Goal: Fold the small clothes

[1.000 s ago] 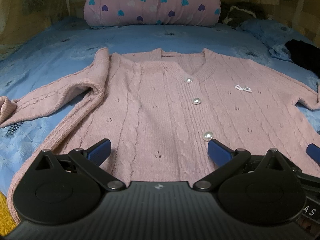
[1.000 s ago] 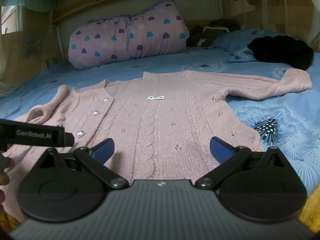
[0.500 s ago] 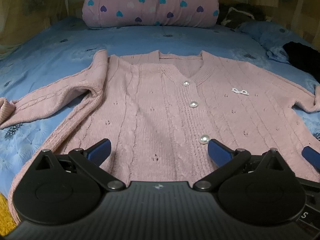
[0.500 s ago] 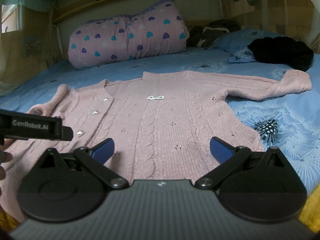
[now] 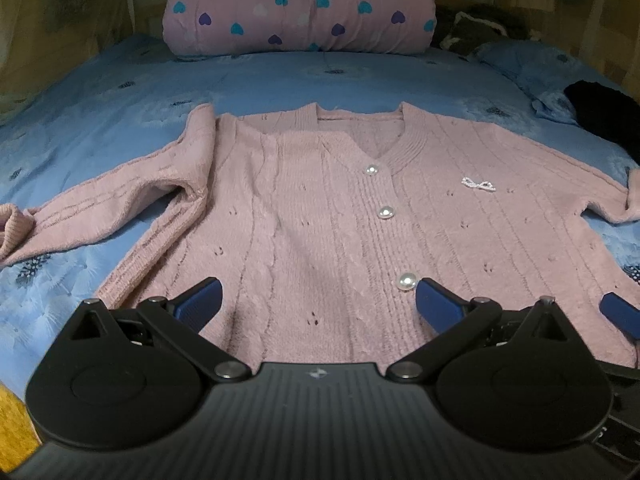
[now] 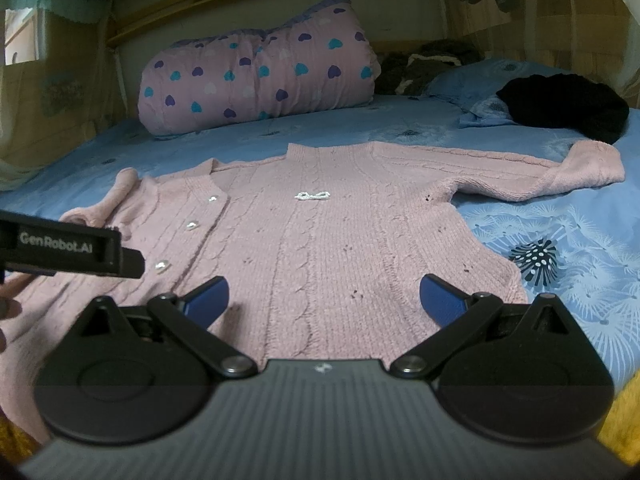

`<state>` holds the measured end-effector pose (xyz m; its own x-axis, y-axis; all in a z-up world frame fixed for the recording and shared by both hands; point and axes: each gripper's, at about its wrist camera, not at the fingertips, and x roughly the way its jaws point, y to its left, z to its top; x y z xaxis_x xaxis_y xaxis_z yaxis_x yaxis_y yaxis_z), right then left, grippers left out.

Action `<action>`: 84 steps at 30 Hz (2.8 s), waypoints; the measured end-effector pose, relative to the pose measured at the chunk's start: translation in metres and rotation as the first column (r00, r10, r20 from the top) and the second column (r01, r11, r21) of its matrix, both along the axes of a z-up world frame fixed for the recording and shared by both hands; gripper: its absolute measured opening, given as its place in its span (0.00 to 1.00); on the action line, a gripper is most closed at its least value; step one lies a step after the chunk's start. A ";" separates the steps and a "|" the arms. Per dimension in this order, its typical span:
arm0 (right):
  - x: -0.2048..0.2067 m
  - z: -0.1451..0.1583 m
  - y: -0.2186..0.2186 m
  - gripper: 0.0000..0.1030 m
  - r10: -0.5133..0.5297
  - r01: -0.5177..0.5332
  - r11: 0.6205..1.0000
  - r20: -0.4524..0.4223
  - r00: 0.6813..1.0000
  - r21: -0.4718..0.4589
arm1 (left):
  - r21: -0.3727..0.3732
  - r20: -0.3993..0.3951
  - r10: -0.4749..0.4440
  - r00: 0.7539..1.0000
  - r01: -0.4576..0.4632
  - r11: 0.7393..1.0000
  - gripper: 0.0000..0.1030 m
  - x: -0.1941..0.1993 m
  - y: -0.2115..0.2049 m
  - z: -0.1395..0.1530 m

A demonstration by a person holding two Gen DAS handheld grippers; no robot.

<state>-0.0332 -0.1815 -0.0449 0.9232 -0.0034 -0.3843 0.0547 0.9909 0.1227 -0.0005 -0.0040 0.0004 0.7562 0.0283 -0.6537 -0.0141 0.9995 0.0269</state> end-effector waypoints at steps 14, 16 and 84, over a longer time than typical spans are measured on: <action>0.004 0.053 -0.005 1.00 0.077 -0.078 0.997 0.020 0.997 0.028 | 0.040 0.013 -0.065 0.998 0.064 0.997 1.00 0.009 -0.008 0.034; 0.009 0.066 -0.011 1.00 0.085 -0.086 0.995 0.026 0.996 0.049 | 0.046 0.022 -0.075 0.997 0.074 0.996 1.00 0.015 -0.010 0.042; 0.137 0.076 -0.309 0.28 -0.514 0.539 0.819 -0.167 0.841 0.196 | 0.096 -0.105 -0.136 0.985 0.147 0.985 1.00 0.149 -0.012 -0.024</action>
